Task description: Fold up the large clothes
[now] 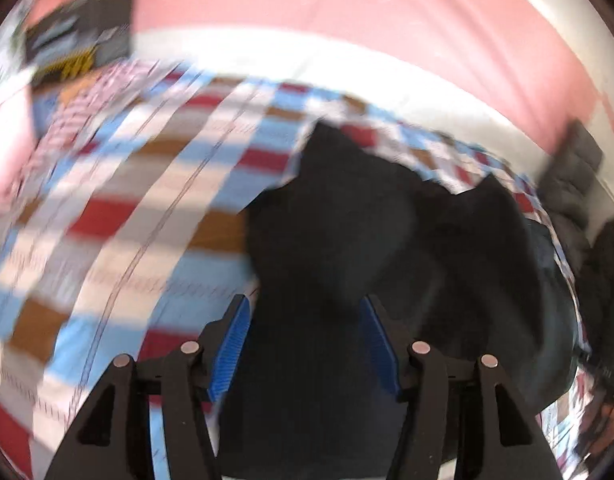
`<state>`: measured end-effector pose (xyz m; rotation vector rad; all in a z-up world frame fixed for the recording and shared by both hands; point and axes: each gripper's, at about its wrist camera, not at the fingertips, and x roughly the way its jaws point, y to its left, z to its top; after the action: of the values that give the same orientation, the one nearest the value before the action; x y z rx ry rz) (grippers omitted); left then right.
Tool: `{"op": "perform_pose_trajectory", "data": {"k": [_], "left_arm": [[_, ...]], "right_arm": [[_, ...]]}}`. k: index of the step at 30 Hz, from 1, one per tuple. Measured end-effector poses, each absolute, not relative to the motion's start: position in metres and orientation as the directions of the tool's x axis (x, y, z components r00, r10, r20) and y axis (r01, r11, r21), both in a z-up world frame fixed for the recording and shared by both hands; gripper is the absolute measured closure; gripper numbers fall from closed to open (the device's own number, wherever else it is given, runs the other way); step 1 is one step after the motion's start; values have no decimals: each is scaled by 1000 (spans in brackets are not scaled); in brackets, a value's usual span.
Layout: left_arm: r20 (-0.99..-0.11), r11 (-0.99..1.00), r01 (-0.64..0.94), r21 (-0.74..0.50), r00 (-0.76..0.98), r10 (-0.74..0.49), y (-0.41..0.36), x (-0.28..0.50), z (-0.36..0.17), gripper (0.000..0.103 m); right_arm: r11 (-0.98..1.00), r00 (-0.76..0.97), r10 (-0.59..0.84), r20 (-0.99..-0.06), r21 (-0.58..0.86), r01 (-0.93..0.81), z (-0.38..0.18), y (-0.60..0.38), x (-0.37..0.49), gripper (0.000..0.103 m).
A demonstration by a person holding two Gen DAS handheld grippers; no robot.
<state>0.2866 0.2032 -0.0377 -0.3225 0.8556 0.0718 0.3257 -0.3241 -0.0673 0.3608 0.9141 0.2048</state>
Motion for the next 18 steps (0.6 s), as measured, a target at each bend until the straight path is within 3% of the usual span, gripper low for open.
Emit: {"op": "perform_pose_trajectory", "data": {"k": [3, 7, 11, 14, 16, 18], "left_arm": [[-777, 919, -249, -305, 623, -89, 227, 271, -62, 32], [-764, 865, -290, -410, 628, -151, 243, 268, -87, 14], [-732, 779, -288, -557, 614, -296, 247, 285, -114, 10], [-712, 782, -256, -568, 629, -312, 235, 296, -118, 8], [-720, 800, -238, -551, 619, -312, 222, 304, -117, 11], [-743, 823, -233, -517, 600, -297, 209, 309, -112, 25]], "right_arm": [[856, 556, 426, -713, 517, 7, -86, -335, 320, 20], [791, 529, 493, -691, 609, 59, -107, -344, 327, 6], [754, 503, 538, -676, 653, 71, -119, -344, 340, 1], [736, 486, 565, -667, 673, 69, -120, -337, 347, 1], [729, 471, 577, -667, 681, 70, -120, -329, 351, 5], [734, 467, 577, -671, 676, 64, -118, -322, 351, 24]]}}
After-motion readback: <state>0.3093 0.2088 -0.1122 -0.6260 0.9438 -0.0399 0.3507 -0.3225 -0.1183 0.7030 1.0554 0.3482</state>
